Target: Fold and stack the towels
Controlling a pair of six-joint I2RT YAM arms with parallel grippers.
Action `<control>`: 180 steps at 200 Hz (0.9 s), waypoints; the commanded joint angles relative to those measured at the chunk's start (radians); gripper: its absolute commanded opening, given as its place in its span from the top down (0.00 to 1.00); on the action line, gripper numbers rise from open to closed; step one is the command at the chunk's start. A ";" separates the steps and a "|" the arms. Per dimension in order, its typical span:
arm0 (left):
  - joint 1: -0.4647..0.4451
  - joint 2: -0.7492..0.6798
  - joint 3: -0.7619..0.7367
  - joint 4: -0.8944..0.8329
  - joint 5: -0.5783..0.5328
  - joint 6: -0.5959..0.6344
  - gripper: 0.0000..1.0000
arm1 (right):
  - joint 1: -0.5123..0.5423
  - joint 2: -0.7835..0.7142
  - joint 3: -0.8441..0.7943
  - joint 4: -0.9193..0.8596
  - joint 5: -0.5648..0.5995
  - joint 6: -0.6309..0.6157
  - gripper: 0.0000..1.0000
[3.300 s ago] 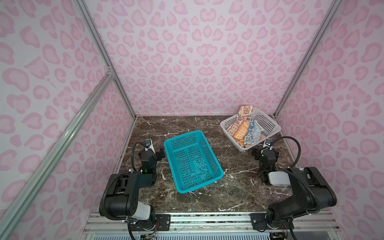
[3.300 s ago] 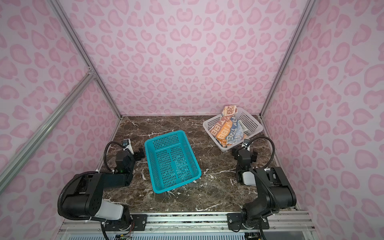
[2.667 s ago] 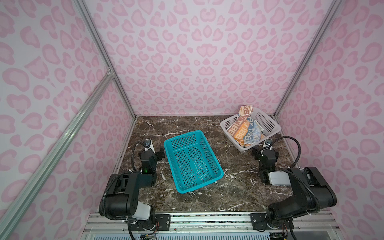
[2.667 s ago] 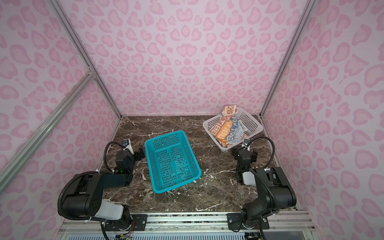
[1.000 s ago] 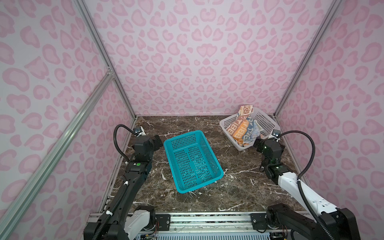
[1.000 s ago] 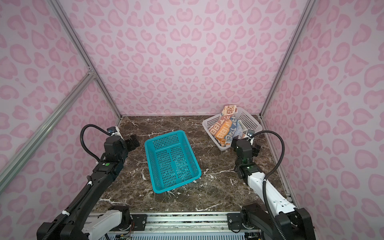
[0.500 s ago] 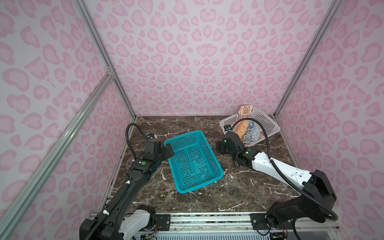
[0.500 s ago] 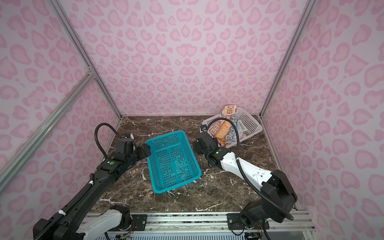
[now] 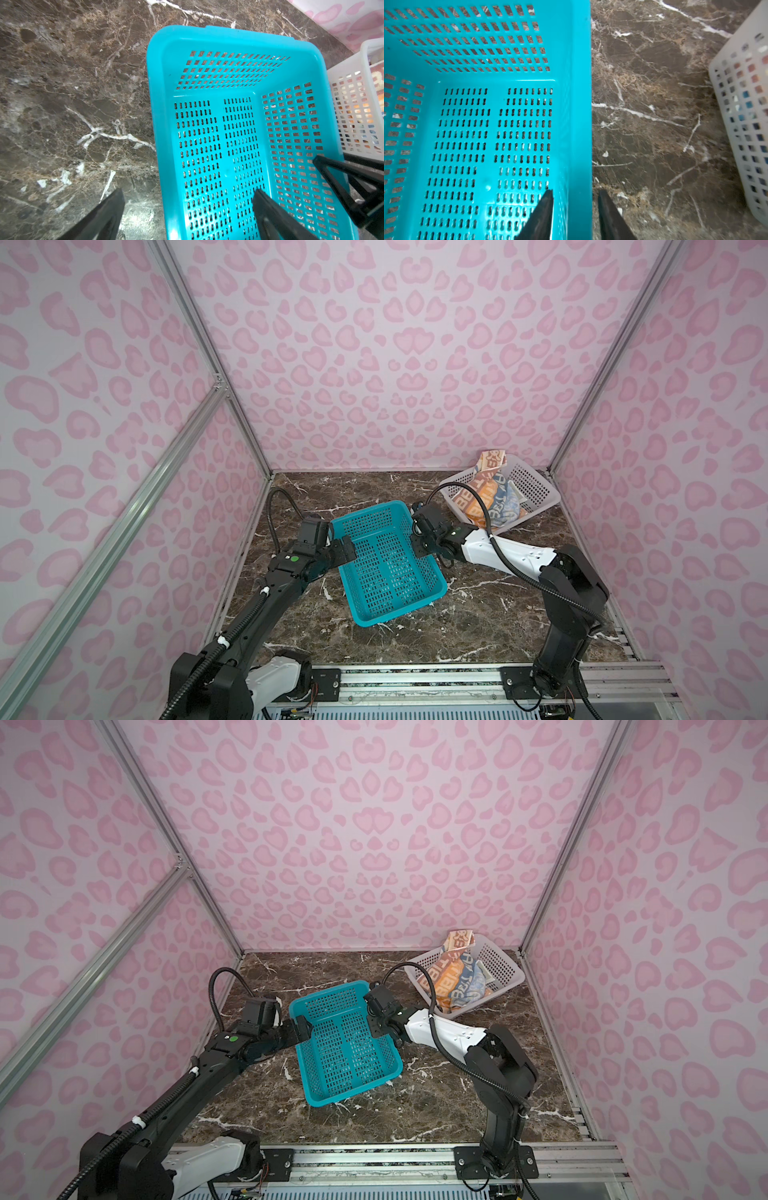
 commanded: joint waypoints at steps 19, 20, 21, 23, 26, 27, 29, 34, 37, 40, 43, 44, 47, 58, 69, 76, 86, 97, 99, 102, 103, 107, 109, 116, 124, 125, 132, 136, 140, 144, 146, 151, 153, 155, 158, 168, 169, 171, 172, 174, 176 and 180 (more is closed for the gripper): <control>0.000 0.008 0.021 -0.061 0.033 -0.002 0.03 | -0.020 0.093 0.128 -0.064 -0.020 -0.079 0.80; 0.001 0.009 0.021 -0.062 0.034 -0.001 0.03 | -0.021 0.095 0.131 -0.065 -0.021 -0.080 0.80; 0.000 0.009 0.021 -0.063 0.034 -0.001 0.03 | -0.022 0.097 0.134 -0.066 -0.021 -0.082 0.80; 0.000 0.009 0.022 -0.064 0.034 0.000 0.03 | -0.024 0.102 0.140 -0.067 -0.023 -0.086 0.80; 0.001 0.011 0.022 -0.068 0.034 0.001 0.03 | -0.028 0.108 0.151 -0.069 -0.027 -0.092 0.81; 0.001 0.010 0.022 -0.069 0.034 0.001 0.03 | -0.031 0.110 0.154 -0.068 -0.028 -0.095 0.81; 0.001 0.011 0.022 -0.072 0.035 0.001 0.03 | -0.032 0.115 0.160 -0.070 -0.032 -0.099 0.82; 0.000 0.014 0.023 -0.074 0.036 0.002 0.03 | -0.040 0.127 0.174 -0.072 -0.047 -0.111 0.83; 0.000 0.015 0.024 -0.077 0.037 0.002 0.03 | -0.045 0.134 0.175 -0.075 -0.057 -0.119 0.83; 0.001 0.017 0.024 -0.079 0.037 0.004 0.03 | -0.049 0.142 0.209 -0.079 -0.061 -0.127 0.83; 0.001 0.019 0.025 -0.081 0.038 0.004 0.03 | -0.051 0.150 0.223 -0.082 -0.066 -0.133 0.83; 0.001 0.020 0.025 -0.083 0.036 0.004 0.03 | -0.053 0.152 0.226 -0.084 -0.068 -0.135 0.83; 0.001 0.021 0.027 -0.085 0.037 0.004 0.03 | -0.057 0.160 0.237 -0.089 -0.068 -0.140 0.83; 0.001 0.029 0.030 -0.097 0.043 0.002 0.02 | -0.070 0.192 0.286 -0.113 -0.069 -0.156 0.83; 0.001 0.038 0.027 -0.096 0.059 -0.001 0.01 | -0.079 0.224 0.342 -0.145 -0.081 -0.172 0.81; 0.000 0.044 0.026 -0.096 0.063 -0.004 0.02 | -0.083 0.243 0.376 -0.164 -0.088 -0.180 0.77; 0.001 0.054 0.023 -0.097 0.059 -0.007 0.05 | -0.084 0.260 0.417 -0.183 -0.092 -0.191 0.69; 0.000 0.065 0.022 -0.097 0.052 -0.013 0.11 | -0.084 0.269 0.445 -0.192 -0.095 -0.195 0.58; 0.001 0.068 0.022 -0.097 0.051 -0.013 0.12 | -0.084 0.270 0.449 -0.192 -0.097 -0.194 0.55; 0.001 0.071 0.022 -0.096 0.050 -0.013 0.13 | -0.084 0.270 0.454 -0.194 -0.098 -0.193 0.51; 0.001 0.072 0.022 -0.097 0.049 -0.013 0.13 | -0.085 0.269 0.455 -0.194 -0.100 -0.192 0.50; 0.001 0.077 0.023 -0.096 0.046 -0.014 0.14 | -0.084 0.268 0.458 -0.195 -0.104 -0.192 0.44; 0.001 0.080 0.024 -0.096 0.042 -0.015 0.14 | -0.084 0.266 0.460 -0.194 -0.105 -0.190 0.43; 0.000 0.088 0.024 -0.095 0.033 -0.019 0.15 | -0.081 0.258 0.460 -0.193 -0.114 -0.187 0.36; 0.000 0.100 0.027 -0.093 0.028 -0.019 0.16 | -0.082 0.247 0.457 -0.190 -0.115 -0.181 0.28; 0.001 0.102 0.028 -0.093 0.027 -0.020 0.16 | -0.082 0.245 0.456 -0.190 -0.115 -0.180 0.27; 0.000 0.114 0.033 -0.091 0.024 -0.023 0.18 | -0.081 0.231 0.451 -0.189 -0.113 -0.174 0.22; 0.001 0.120 0.037 -0.090 0.023 -0.024 0.20 | -0.081 0.222 0.446 -0.190 -0.110 -0.172 0.18; 0.000 0.129 0.040 -0.089 0.024 -0.025 0.21 | -0.079 0.210 0.440 -0.190 -0.105 -0.169 0.15; 0.000 0.136 0.046 -0.088 0.025 -0.026 0.23 | -0.077 0.196 0.433 -0.191 -0.097 -0.167 0.12; 0.001 0.139 0.048 -0.088 0.026 -0.027 0.24 | -0.077 0.189 0.428 -0.191 -0.093 -0.166 0.10; 0.000 0.148 0.054 -0.085 0.029 -0.026 0.27 | -0.075 0.168 0.416 -0.192 -0.080 -0.161 0.07; 0.000 0.151 0.056 -0.084 0.032 -0.025 0.29 | -0.075 0.161 0.412 -0.192 -0.073 -0.159 0.05; 0.000 0.154 0.058 -0.083 0.033 -0.025 0.31 | -0.074 0.152 0.407 -0.192 -0.066 -0.157 0.04; 0.001 0.159 0.060 -0.082 0.034 -0.025 0.33 | -0.073 0.138 0.399 -0.194 -0.054 -0.153 0.02; -0.001 0.174 0.066 -0.077 0.035 -0.027 0.38 | -0.073 0.091 0.375 -0.203 -0.005 -0.131 0.01; 0.000 0.175 0.066 -0.076 0.034 -0.027 0.38 | -0.074 0.085 0.371 -0.204 0.000 -0.128 0.01; 0.000 0.178 0.066 -0.076 0.034 -0.027 0.39 | -0.073 0.078 0.365 -0.205 0.012 -0.123 0.01; -0.001 0.180 0.066 -0.075 0.034 -0.027 0.40 | -0.073 0.071 0.362 -0.207 0.018 -0.123 0.01; 0.000 0.182 0.066 -0.074 0.035 -0.028 0.40 | -0.074 0.059 0.357 -0.208 0.028 -0.117 0.01; -0.001 0.184 0.066 -0.073 0.035 -0.028 0.41 | -0.073 0.048 0.350 -0.210 0.035 -0.113 0.01; -0.001 0.188 0.065 -0.071 0.034 -0.029 0.43 | -0.072 0.027 0.338 -0.213 0.054 -0.105 0.01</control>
